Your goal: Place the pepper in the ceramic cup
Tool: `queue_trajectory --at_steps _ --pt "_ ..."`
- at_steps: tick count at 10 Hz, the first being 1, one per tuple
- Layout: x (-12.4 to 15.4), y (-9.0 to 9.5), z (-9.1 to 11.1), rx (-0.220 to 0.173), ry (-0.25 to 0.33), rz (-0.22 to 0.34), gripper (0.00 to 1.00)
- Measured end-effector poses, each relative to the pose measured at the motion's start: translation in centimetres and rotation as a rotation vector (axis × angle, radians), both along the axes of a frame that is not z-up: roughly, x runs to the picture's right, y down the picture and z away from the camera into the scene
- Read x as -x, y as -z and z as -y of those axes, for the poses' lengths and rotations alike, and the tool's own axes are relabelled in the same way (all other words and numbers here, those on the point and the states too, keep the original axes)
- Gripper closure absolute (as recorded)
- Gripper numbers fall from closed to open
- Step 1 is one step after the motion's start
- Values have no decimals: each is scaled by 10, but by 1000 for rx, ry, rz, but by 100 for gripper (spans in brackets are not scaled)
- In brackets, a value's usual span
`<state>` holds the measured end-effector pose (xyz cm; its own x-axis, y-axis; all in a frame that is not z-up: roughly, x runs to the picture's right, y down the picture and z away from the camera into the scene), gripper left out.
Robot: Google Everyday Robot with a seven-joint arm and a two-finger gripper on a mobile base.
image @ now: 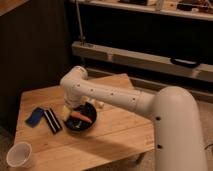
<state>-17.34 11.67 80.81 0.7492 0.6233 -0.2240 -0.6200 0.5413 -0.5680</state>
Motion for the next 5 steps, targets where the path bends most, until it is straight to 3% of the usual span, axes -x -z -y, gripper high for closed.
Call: queue_trajectory --at_steps 2,5 --pt "-1 -7 0 -58 6 31 20" --pt "4 -18 5 -72 34 41 20"
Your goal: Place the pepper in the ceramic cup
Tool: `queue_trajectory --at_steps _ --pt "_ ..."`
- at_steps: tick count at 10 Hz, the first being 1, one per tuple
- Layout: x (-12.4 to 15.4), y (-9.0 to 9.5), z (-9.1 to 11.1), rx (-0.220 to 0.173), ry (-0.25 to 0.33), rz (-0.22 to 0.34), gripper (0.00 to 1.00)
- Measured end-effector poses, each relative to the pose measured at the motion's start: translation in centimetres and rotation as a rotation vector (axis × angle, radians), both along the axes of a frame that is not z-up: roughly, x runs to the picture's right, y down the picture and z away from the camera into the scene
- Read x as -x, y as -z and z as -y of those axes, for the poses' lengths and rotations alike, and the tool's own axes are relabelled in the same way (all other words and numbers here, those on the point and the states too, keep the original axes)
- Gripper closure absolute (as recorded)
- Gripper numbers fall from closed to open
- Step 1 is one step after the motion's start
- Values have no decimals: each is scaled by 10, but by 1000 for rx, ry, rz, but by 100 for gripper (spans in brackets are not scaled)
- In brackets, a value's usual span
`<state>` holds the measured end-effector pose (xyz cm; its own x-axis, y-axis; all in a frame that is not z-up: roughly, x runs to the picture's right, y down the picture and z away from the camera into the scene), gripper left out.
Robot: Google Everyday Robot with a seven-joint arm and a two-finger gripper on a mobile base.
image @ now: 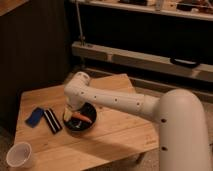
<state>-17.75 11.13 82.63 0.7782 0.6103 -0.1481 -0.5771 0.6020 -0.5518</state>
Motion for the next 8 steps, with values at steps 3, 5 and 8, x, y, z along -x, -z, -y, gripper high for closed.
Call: queue_trajectory --at_steps 3,5,8 --pt "8 -13 1 57 14 12 20" --pt "8 -22 -5 111 4 10 20" --pt "2 -29 -24 153 1 -4 20"
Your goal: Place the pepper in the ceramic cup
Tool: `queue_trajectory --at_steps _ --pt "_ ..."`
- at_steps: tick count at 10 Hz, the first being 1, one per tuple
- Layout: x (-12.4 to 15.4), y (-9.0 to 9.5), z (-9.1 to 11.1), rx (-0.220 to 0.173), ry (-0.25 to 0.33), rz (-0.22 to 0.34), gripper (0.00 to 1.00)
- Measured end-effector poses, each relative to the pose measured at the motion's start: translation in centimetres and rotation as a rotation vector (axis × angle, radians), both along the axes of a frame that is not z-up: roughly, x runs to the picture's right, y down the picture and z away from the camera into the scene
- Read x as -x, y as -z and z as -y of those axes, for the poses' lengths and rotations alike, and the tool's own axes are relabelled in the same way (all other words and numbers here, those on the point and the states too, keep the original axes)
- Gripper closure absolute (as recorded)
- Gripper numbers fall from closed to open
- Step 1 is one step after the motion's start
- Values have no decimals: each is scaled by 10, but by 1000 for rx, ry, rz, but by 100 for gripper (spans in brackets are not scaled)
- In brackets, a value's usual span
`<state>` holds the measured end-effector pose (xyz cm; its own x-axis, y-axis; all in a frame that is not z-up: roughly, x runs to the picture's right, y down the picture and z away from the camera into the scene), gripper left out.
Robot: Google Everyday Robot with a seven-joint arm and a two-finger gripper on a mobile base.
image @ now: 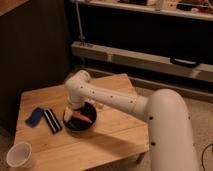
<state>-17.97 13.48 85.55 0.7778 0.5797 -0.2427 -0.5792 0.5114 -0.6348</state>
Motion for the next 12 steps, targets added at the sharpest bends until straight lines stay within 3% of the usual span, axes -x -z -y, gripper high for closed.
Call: queue_trajectory --at_steps 4,12 --pt "-4 -13 -19 23 14 -12 22" --pt "-2 -16 -20 29 31 2 97"
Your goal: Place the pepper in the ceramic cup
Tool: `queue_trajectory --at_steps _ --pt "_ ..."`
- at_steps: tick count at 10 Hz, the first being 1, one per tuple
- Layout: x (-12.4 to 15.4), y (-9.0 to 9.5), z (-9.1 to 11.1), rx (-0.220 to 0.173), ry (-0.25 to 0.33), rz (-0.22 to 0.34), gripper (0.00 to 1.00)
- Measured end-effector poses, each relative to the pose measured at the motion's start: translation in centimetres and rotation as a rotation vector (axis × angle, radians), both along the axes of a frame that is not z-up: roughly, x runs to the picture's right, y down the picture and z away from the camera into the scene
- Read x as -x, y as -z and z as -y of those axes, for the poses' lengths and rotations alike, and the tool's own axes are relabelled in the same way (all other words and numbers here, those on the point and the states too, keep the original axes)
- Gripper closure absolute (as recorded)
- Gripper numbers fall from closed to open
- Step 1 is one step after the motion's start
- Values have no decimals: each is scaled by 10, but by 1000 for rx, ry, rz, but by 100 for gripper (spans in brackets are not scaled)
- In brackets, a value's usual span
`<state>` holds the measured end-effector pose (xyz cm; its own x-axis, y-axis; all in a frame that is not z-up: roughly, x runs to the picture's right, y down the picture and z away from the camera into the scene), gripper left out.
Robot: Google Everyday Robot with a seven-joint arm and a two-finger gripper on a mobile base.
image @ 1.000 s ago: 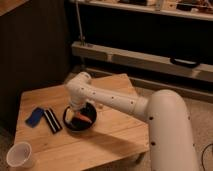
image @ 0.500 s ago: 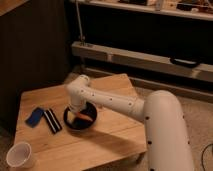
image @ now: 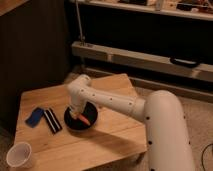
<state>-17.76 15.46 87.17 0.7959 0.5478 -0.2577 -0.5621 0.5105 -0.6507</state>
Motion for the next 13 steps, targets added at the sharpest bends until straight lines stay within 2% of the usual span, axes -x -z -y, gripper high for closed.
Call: queue_trajectory --at_steps 2,4,6,8,10,11,12,13 --pt "0 3 0 -4 4 0 100" --pt "1 22 15 -48 6 2 100" --pt "5 57 40 -119 19 -2 100" --pt "10 99 69 -196 32 18 100" --pt "26 141 98 -280 47 95 100" --pt "42 163 112 -321 46 170 100" --pt "53 173 120 -338 51 211 100" --pt "69 182 126 -346 58 281 100"
